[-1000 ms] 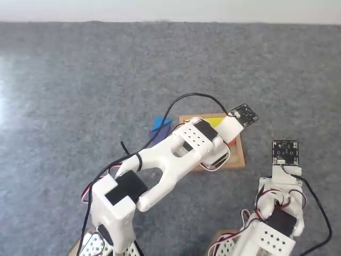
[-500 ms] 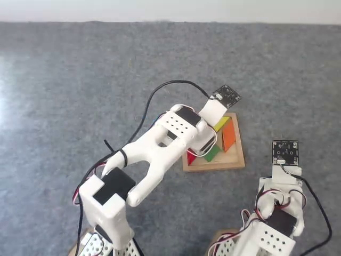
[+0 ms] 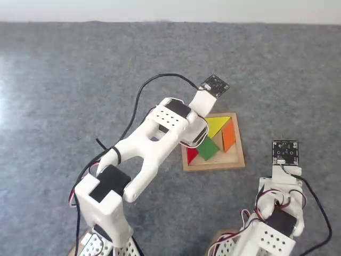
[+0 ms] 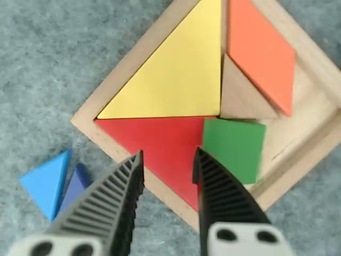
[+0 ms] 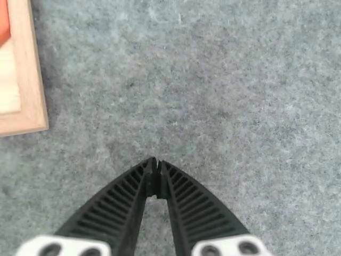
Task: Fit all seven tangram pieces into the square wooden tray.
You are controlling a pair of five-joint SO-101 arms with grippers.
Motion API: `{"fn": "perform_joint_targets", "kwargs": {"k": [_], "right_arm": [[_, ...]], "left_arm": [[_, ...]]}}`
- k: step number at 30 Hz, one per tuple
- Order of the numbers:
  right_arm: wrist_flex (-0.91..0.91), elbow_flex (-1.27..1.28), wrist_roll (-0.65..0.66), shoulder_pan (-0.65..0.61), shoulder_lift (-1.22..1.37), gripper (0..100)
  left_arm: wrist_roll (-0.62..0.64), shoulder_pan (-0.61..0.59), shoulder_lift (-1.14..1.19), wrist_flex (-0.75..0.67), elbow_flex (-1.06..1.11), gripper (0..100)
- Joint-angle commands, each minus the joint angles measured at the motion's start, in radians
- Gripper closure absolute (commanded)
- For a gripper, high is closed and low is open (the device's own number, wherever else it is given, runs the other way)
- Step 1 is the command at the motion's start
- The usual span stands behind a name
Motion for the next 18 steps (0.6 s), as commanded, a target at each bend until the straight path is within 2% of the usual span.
{"fn": "perform_joint_targets", "kwargs": {"k": [1,12,16,18], "right_arm": [[0.004,0.015,0.011,0.005,-0.018,99.2],[0.004,0.015,0.011,0.005,-0.018,99.2],[0.004,0.015,0.011,0.005,-0.018,99.2],[0.004,0.015,0.011,0.005,-0.018,99.2]], "left_arm": [[0.017,-0.006,-0.063,0.009,-0.053,85],[0.018,0.049,-0.061,-0.023,-0.01,85],[0.032,-0.068,-0.061,-0.006,-0.05,85],[0.094,-0.161,-0.061,0.018,-0.079,85]]}}
